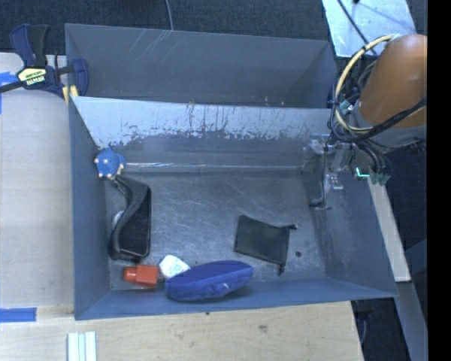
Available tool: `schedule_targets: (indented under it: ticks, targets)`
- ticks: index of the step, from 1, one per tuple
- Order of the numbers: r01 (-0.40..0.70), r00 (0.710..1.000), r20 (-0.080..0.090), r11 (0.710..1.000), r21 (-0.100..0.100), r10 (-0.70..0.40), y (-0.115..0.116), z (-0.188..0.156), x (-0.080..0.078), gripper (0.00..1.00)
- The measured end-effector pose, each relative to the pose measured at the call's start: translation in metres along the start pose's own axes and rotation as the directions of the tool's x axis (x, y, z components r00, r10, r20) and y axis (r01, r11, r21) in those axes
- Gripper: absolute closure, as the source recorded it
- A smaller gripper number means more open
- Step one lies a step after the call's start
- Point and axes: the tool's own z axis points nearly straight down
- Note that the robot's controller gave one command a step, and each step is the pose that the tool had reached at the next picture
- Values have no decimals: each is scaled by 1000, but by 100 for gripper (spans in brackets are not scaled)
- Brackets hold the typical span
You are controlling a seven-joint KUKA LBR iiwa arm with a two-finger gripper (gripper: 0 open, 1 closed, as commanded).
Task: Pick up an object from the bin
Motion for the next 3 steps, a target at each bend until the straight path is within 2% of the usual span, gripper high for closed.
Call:
schedule_targets:
  ticks: [1, 2, 3]
  targets:
    - [221, 975, 2, 975, -1, -221, 76, 102, 19, 0]
    - [425, 905, 3, 905, 1, -425, 110, 100, 91, 0]
    - [426, 905, 6, 905, 3, -426, 109, 99, 90, 100]
